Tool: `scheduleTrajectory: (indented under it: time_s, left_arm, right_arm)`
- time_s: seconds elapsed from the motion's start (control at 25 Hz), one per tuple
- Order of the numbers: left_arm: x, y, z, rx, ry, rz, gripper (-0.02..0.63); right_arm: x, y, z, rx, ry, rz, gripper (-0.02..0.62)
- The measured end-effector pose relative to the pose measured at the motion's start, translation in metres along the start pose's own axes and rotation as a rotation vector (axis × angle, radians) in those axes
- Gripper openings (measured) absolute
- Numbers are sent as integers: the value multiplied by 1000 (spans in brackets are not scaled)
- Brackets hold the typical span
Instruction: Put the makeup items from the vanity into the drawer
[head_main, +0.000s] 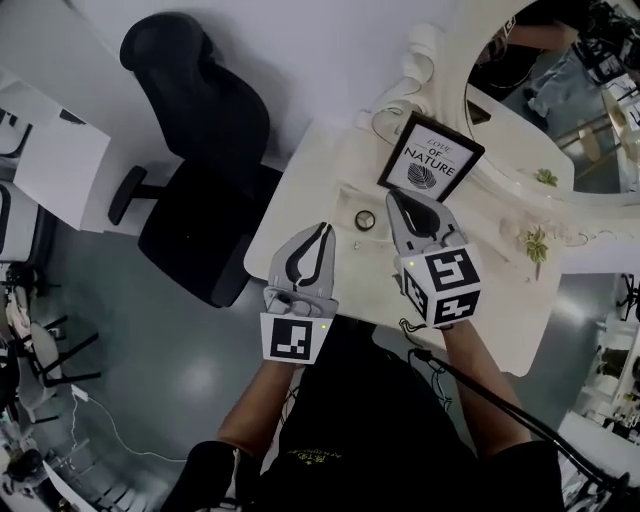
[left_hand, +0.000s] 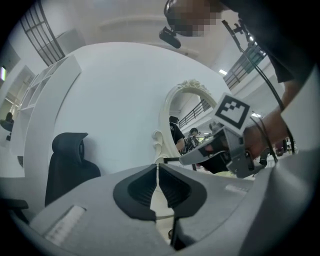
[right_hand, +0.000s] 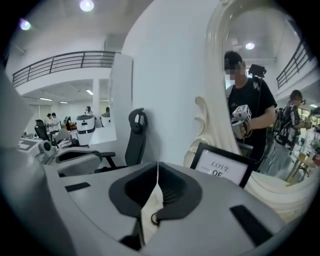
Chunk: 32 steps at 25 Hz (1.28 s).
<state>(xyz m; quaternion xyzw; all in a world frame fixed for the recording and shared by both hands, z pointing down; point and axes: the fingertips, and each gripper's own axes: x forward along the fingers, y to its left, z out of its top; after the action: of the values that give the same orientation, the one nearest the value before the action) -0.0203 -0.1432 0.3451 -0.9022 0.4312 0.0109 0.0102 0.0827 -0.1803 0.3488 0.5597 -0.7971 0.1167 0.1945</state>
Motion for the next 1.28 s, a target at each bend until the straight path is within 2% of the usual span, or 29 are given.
scheduleTrajectory:
  time_s: [0.12,0.36,0.52,0.68,1.28]
  left_arm:
    - [2,-12,18,27,-28,-32,26]
    - [-14,-51,55,-7,-91,-99,26]
    - [-36,-85,64,-5,-97,-161,26]
    - [-52,-112,61,-9,-85,-189,26]
    - [-66,-132,76,29,-118,-174,26]
  right_arm:
    - [-40,3,9,-30,-116,-16,8]
    - [-125,9,14,-69,-389,-66,3]
    - [-170,10,0,-44,-501,-132,2]
    - [-194,11,-22,18,-527,-175,2]
    - [-214,23,-33,-6,-522,-154,2]
